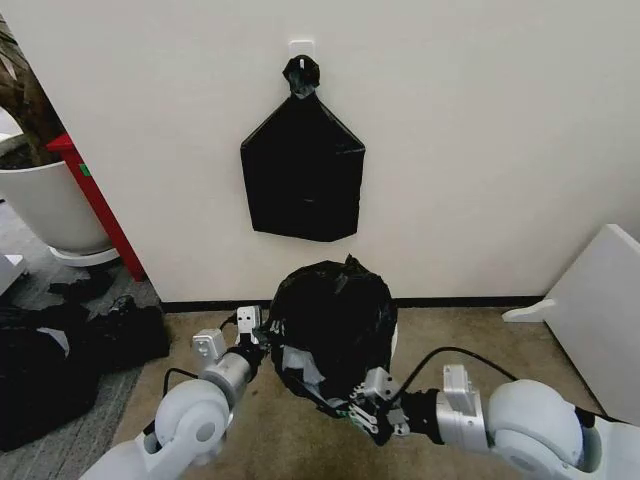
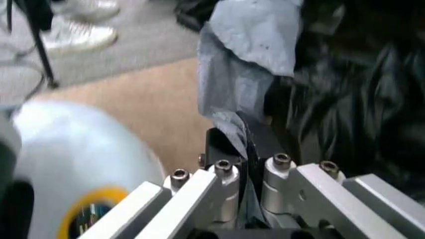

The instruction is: Place the garbage bag over the trash bin.

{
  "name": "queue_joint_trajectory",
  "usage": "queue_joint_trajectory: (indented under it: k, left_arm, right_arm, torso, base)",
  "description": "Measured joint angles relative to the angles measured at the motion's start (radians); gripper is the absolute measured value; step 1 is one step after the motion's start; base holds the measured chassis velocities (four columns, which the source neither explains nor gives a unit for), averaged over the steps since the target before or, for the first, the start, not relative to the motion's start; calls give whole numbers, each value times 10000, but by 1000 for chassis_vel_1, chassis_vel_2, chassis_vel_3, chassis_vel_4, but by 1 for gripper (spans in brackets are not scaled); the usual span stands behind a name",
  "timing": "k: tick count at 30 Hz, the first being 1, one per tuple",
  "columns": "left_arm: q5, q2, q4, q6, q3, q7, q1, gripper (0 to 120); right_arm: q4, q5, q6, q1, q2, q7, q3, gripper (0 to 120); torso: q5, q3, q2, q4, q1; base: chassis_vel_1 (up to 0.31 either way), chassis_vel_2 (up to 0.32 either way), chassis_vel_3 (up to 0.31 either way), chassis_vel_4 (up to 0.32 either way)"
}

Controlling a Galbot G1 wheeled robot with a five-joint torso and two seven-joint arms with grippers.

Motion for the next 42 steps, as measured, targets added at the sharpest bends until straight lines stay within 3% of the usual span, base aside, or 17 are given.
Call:
queue_joint_trajectory:
  k: [3, 12, 33, 42]
  left_arm:
    - [-561, -11, 45, 180, -12, -154, -198, 0]
    - [-1573, -35, -7, 459, -36, -536, -438, 0]
    - [-3076, -104, 18, 910, -203, -1035, -630, 0]
    - [-3202, -273, 785, 655, -187, -921, -865, 0]
  right_arm:
    - [-455, -607, 602, -333, -169, -874, 219, 0]
    - [-1296, -1583, 1377, -122, 28, -1455, 215, 0]
    - [-2885, -2747, 2472, 93, 168, -2943, 729, 0]
    - [-2820, -2420, 4144, -484, 104, -2917, 982, 27]
  torso:
    - [0, 0, 0, -1, 0]
    - [0, 0, 0, 1, 0]
    - [-1, 0, 0, 1, 0]
    - [0, 1, 0, 0, 0]
  base:
    - [0, 0, 0, 0]
    - [0, 0, 0, 0]
    - [0, 0, 0, 0]
    - [0, 0, 0, 0]
